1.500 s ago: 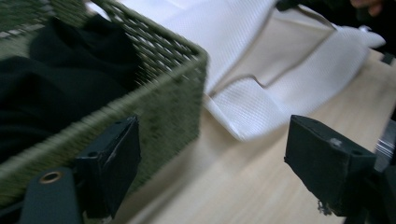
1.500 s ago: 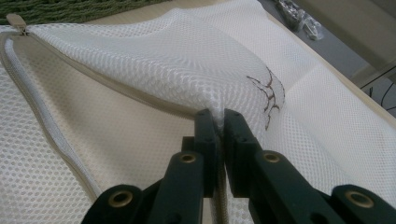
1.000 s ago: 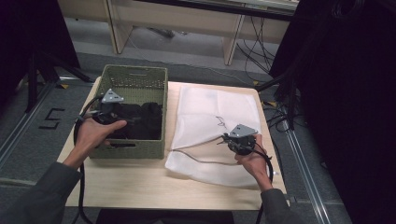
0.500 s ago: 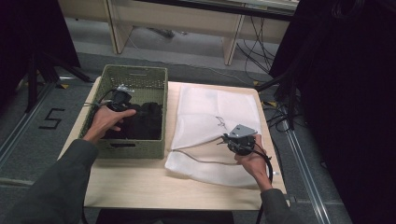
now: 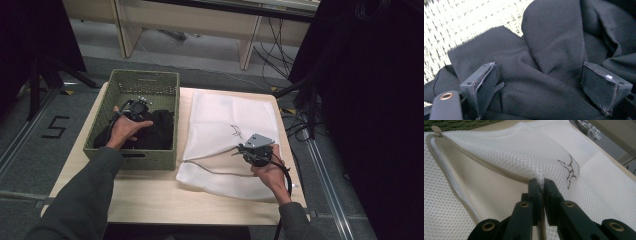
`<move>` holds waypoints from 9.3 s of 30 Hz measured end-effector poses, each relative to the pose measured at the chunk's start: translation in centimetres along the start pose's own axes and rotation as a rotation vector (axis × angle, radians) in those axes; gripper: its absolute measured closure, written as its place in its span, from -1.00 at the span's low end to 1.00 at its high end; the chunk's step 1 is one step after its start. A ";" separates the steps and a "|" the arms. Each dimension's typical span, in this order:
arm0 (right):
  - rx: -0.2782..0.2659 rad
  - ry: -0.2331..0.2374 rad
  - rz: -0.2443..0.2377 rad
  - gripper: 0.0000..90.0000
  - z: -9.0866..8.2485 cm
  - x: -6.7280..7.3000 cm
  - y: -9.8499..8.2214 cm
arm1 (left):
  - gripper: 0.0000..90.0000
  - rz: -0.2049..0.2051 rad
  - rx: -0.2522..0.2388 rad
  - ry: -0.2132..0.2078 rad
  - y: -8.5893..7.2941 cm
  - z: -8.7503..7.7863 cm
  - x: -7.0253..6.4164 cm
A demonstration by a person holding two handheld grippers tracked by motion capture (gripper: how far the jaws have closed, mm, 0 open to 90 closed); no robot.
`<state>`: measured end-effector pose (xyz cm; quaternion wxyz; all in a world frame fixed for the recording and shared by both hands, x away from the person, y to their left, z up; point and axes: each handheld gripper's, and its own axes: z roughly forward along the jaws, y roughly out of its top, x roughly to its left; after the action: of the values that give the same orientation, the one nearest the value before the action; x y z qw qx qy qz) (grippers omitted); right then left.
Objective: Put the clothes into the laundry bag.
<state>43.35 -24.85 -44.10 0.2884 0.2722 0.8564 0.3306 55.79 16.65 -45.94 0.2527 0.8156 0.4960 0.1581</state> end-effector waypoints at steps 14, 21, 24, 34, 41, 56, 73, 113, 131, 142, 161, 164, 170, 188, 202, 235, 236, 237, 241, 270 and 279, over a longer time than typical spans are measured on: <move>0.000 -0.006 0.006 0.89 0.1 0.1 0.0 | -0.83 0.053 0.074 -0.078 -0.4 1.4 -0.6; -0.001 -0.002 0.003 0.89 0.1 0.1 0.0 | -1.00 0.089 0.093 -0.068 -0.7 2.6 -1.0; 0.006 0.006 0.006 0.89 0.0 0.0 0.0 | -1.00 0.091 0.100 -0.082 -0.7 2.8 -0.9; -0.001 -0.006 0.002 0.89 0.0 0.2 0.0 | -0.84 0.170 0.229 -0.034 -0.3 3.4 -2.1; 0.005 0.004 -0.003 0.89 -0.1 0.1 0.1 | 0.09 0.187 0.205 -0.041 0.0 2.2 -2.2; -0.015 -0.009 0.012 0.89 -0.1 0.0 0.1 | 0.50 0.139 -0.031 -0.011 1.2 -1.7 -1.9; -0.022 -0.013 0.011 0.89 -0.2 -0.1 0.1 | 0.50 0.093 -0.264 -0.038 4.9 -12.5 -0.5; -0.057 0.009 0.117 0.90 -0.7 -1.0 0.4 | 0.48 0.532 -0.355 -0.455 -0.4 -17.4 -21.4; -0.098 0.009 0.160 0.91 -1.0 -1.4 0.7 | 0.47 0.556 -0.090 -0.508 0.3 -6.1 -26.7; -0.115 0.014 0.126 0.91 -1.0 -1.1 1.3 | 0.14 0.503 -0.010 -0.399 1.6 -2.7 -27.4; -0.106 0.030 0.147 0.90 -1.1 -1.1 1.0 | -0.42 0.394 -0.220 -0.346 1.4 -10.9 -21.6; -0.100 0.021 0.147 0.90 -1.1 -1.1 1.0 | -0.48 0.368 -0.228 -0.354 1.4 -11.8 -19.6; -0.105 0.013 0.134 0.90 -1.0 -1.3 1.1 | -0.55 0.386 -0.179 -0.405 1.4 -11.3 -20.7; -0.127 0.017 0.156 0.90 -1.5 -1.8 1.0 | -0.59 0.575 -0.101 -0.434 2.6 -9.8 -27.3; -0.129 0.014 0.156 0.90 -1.7 -2.0 1.0 | -0.58 0.752 0.011 -0.369 0.9 -11.5 -27.4; -0.124 0.013 0.152 0.90 -1.5 -1.9 0.9 | 0.37 0.311 -0.185 -0.187 -5.2 -13.1 -11.0; -0.122 0.014 0.151 0.90 -1.5 -1.9 1.0 | 0.48 0.314 -0.191 -0.169 -5.1 -13.4 -11.0; -0.122 0.013 0.149 0.90 -1.5 -1.9 0.9 | 0.57 0.327 -0.204 -0.162 -4.9 -13.7 -11.1; -0.117 0.016 0.171 0.90 -1.6 -1.8 1.0 | 0.66 0.378 -0.248 -0.129 -3.9 -15.5 -11.8; -0.176 0.003 0.219 0.90 -2.6 -3.2 0.4 | 0.70 0.398 -0.240 -0.479 -0.7 -3.9 -29.6; -0.167 0.019 0.215 0.90 -2.2 -2.5 0.7 | 0.13 0.439 -0.246 -0.430 -0.6 -4.2 -29.0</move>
<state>43.74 -26.96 -41.46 0.2646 0.3343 0.7945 0.4324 39.92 -7.80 -43.01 0.4080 0.8812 0.2206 0.0917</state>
